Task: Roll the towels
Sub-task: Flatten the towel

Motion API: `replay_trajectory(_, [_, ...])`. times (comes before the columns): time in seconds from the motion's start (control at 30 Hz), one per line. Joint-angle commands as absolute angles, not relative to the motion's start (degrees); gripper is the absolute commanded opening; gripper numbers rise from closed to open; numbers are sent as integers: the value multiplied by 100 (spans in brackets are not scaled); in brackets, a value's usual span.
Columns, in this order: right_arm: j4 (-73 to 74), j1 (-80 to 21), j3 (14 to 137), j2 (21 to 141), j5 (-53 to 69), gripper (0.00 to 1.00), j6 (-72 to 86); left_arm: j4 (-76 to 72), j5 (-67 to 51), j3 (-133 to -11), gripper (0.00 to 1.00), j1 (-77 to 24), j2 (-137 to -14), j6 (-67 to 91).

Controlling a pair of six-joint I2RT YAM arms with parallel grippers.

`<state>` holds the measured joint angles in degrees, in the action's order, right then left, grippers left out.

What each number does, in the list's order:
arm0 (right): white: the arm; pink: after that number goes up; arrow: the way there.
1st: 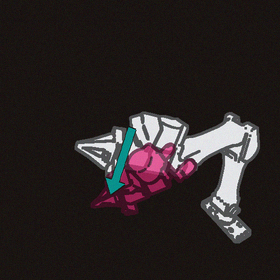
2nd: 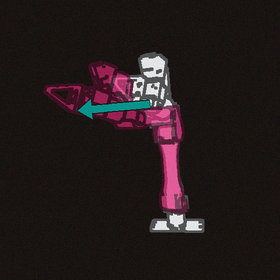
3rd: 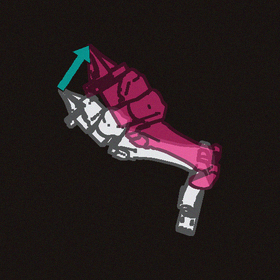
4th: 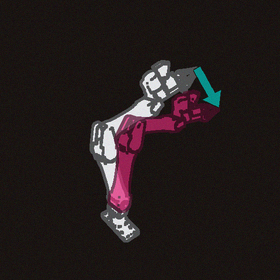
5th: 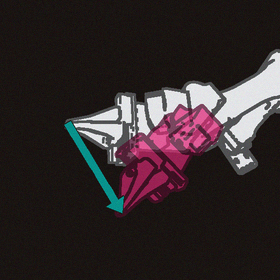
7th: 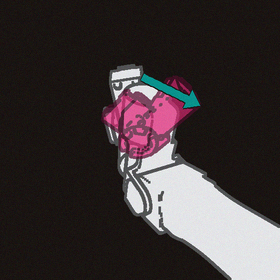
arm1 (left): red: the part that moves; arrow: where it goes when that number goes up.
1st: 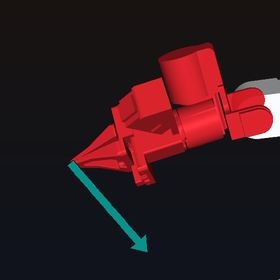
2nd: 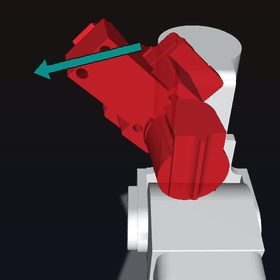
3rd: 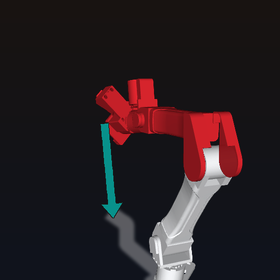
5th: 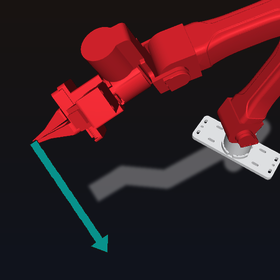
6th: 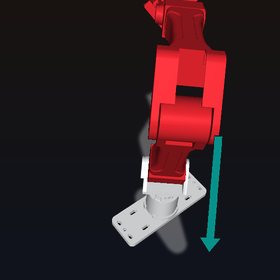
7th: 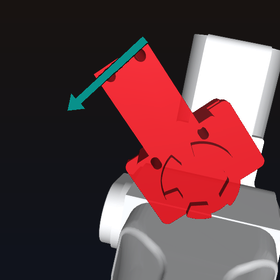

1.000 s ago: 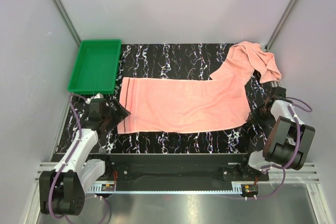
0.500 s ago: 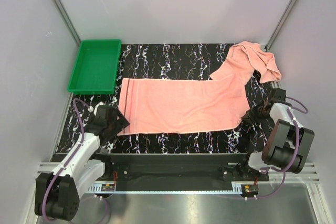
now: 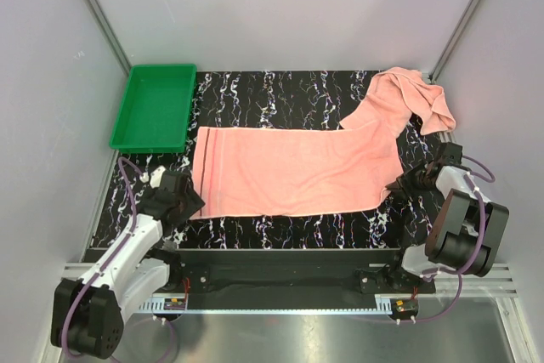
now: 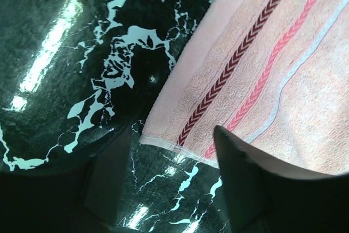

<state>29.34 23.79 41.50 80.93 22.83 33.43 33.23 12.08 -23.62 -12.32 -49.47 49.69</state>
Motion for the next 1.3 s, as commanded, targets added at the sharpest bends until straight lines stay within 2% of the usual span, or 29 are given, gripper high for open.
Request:
replay_trajectory(0.0, [2786,2382,4227,8156,2470,0,3270,3041,1292,-2408,62,-1406,-5054,5062])
replay_trajectory(0.2, [2848,2391,4228,8042,2426,0,3270,3024,1424,-2417,52,-1705,-5159,5098])
replay_trajectory(0.3, [2891,2382,4219,8024,2426,0,3270,3102,1450,-2364,53,-1740,-5115,5098])
replay_trajectory(0.37, [2935,2382,4227,7972,2417,0,3270,3234,1555,-2355,60,-1740,-4984,5132])
replay_trajectory(0.4, [2944,2391,4236,7928,2400,0,3270,3243,1564,-2329,70,-1749,-4914,5142])
replay_trajectory(0.5, [3023,2382,4245,7831,2356,0,3261,3322,1748,-2329,80,-1749,-4729,5247])
replay_trajectory(0.97, [3085,2382,4280,7831,2355,0,3261,2804,1415,-2048,70,-1749,-5106,5291])
replay_trajectory(1.07, [3067,2382,4263,7857,2347,0,3261,2690,1345,-2030,61,-1749,-5194,5273])
replay_trajectory(1.1, [3050,2391,4263,7857,2329,0,3261,2646,1336,-2030,48,-1749,-5194,5265])
replay_trajectory(1.17, [3050,2382,4263,7875,2329,0,3261,2611,1336,-2039,35,-1749,-5186,5256])
replay_trajectory(1.2, [3067,2391,4263,7866,2329,0,3261,2645,1362,-2083,18,-1749,-5177,5247])
replay_trajectory(1.27, [3094,2391,4280,7805,2320,0,3261,2724,1389,-2162,7,-1749,-5124,5230])
